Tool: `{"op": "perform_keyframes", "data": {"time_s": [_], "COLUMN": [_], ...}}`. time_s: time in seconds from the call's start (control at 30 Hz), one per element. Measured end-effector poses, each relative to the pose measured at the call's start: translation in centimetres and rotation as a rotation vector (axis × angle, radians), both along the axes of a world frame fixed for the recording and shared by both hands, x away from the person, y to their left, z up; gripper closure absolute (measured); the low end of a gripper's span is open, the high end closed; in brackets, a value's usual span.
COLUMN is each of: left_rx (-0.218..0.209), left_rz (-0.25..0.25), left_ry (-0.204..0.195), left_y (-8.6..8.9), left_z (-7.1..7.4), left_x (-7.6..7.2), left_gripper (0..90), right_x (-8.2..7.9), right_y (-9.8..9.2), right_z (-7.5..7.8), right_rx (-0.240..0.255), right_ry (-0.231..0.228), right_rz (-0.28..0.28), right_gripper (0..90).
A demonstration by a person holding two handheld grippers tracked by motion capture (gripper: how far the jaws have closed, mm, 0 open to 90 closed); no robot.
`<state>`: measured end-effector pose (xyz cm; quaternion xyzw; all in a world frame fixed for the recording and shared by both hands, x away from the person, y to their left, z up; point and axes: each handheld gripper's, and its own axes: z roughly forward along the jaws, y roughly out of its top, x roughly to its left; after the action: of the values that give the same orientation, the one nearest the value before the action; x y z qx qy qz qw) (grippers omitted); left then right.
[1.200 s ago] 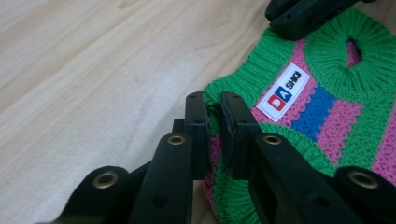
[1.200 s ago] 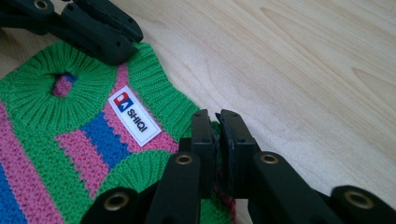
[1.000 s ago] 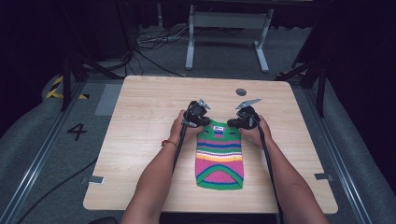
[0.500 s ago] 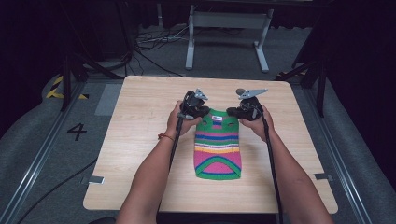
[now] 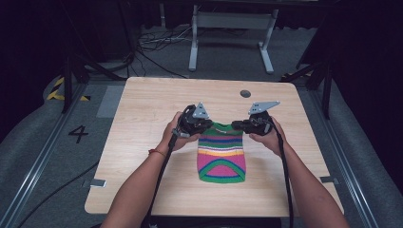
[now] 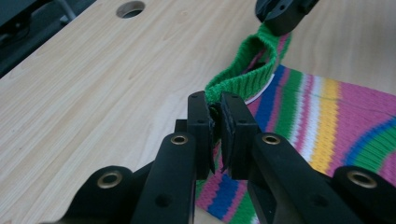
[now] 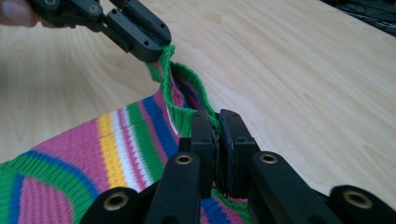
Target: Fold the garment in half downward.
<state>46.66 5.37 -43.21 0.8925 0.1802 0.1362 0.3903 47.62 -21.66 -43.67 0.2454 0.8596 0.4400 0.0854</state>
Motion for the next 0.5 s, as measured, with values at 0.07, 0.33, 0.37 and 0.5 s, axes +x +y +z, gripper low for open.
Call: {"op": "perform_keyframes", "data": {"time_s": [0.07, 0.33, 0.37, 0.5], "left_rx": [0.016, 0.033, 0.037, 0.046], "left_rz": [-0.025, -0.081, -0.089, -0.108], "left_ry": [-0.004, -0.007, -0.009, -0.011], "left_y": [0.0, 0.0, 0.0, 0.0], "left_z": [0.0, -0.5, -0.5, -0.4], "left_x": [-0.8, -3.2, -3.4, -4.4], "left_gripper": [83.5, 84.4, 84.7, 84.9], "right_x": [-0.6, -2.9, -3.2, -4.2], "right_y": [0.0, -0.4, -0.5, -0.7], "right_z": [0.0, -0.2, -0.2, 0.0], "right_rx": [-0.012, -0.012, -0.012, -0.013], "right_ry": [-0.005, -0.011, -0.01, -0.015], "right_rz": [0.015, 0.07, 0.073, 0.098], "right_gripper": [85.3, 85.1, 85.0, 84.8]}}
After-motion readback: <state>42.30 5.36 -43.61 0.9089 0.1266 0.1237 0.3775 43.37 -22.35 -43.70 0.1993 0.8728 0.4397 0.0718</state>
